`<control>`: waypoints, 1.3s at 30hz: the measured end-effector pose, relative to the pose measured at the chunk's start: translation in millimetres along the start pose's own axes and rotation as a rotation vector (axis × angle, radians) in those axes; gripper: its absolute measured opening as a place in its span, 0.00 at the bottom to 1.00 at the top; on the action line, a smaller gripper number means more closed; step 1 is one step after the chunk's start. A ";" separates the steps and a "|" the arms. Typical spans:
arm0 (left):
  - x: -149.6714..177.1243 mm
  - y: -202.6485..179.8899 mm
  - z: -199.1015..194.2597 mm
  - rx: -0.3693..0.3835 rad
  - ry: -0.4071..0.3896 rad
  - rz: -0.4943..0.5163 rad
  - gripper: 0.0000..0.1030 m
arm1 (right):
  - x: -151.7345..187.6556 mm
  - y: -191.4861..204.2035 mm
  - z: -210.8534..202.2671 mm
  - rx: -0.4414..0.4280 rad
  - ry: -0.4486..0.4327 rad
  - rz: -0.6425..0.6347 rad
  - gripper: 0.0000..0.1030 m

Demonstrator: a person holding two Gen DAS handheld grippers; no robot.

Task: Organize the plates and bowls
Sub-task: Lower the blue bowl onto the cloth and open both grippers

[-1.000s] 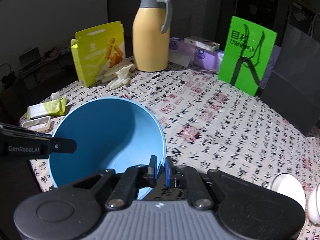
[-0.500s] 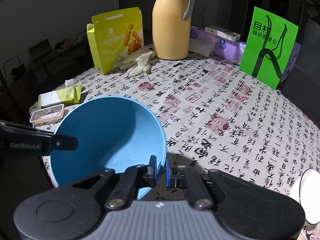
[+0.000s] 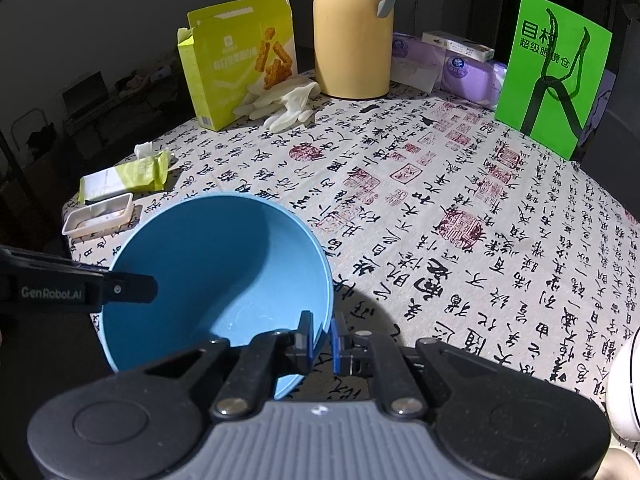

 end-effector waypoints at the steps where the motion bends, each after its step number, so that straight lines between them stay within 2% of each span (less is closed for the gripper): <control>1: 0.2 0.4 0.6 0.000 -0.002 -0.002 0.15 | 0.2 0.0 0.6 -0.001 0.000 0.002 0.08; 6: 1.4 2.9 2.6 0.012 0.001 -0.019 0.17 | -1.0 0.2 -0.2 -0.009 -0.009 0.009 0.08; 12: 2.6 5.0 -0.4 0.054 -0.009 -0.037 0.29 | 0.4 3.5 -3.5 -0.034 -0.019 0.023 0.18; 14: 2.6 6.2 -3.9 0.067 -0.027 -0.042 0.35 | 1.1 6.6 -7.7 -0.048 -0.030 0.029 0.26; 17: 2.7 8.5 -11.0 0.074 -0.059 -0.044 0.46 | 2.3 9.9 -17.2 -0.062 -0.061 0.031 0.53; 19: 3.0 10.5 -15.8 0.076 -0.082 -0.045 0.56 | 3.2 11.5 -24.6 -0.070 -0.085 0.030 0.61; 20: 3.3 11.3 -18.2 0.080 -0.094 -0.045 0.60 | 4.0 11.8 -28.4 -0.070 -0.097 0.032 0.69; 21: 3.7 12.1 -21.1 0.084 -0.107 -0.046 0.67 | 4.8 11.2 -32.2 -0.070 -0.109 0.036 0.74; 22: 4.2 12.5 -23.8 0.087 -0.123 -0.046 0.74 | 6.0 10.3 -36.2 -0.071 -0.122 0.042 0.85; 23: 4.8 13.0 -26.6 0.089 -0.138 -0.045 0.76 | 6.9 9.2 -40.1 -0.071 -0.135 0.046 0.90; 25: 5.8 12.9 -32.5 0.086 -0.169 -0.041 0.81 | 8.9 5.8 -48.1 -0.076 -0.160 0.061 0.93; 26: 6.2 12.6 -35.3 0.087 -0.184 -0.041 0.83 | 10.0 3.7 -51.5 -0.081 -0.170 0.072 0.98; 28: 7.3 13.3 -41.3 0.098 -0.213 -0.045 0.98 | 12.2 -1.4 -58.5 -0.081 -0.195 0.094 1.00; 29: 8.1 13.4 -44.3 0.107 -0.231 -0.051 1.00 | 13.4 -3.6 -61.6 -0.077 -0.206 0.102 1.00; 35: 13.9 7.0 -57.7 0.152 -0.297 -0.061 1.00 | 23.2 -20.2 -80.5 -0.080 -0.268 0.173 1.00; 39: 18.5 -4.0 -64.4 0.141 -0.338 -0.034 1.00 | 30.6 -30.9 -92.4 -0.073 -0.307 0.204 1.00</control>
Point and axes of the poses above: each gripper's, at about its wrist camera, not at the fingertips, and z roughly the way its jaws point, y to its left, x to its underside, the point moved 7 cm from there along z, roughly the way its jaws point, and after that the axes turned 3 degrees about z, right-handed, at the moved point
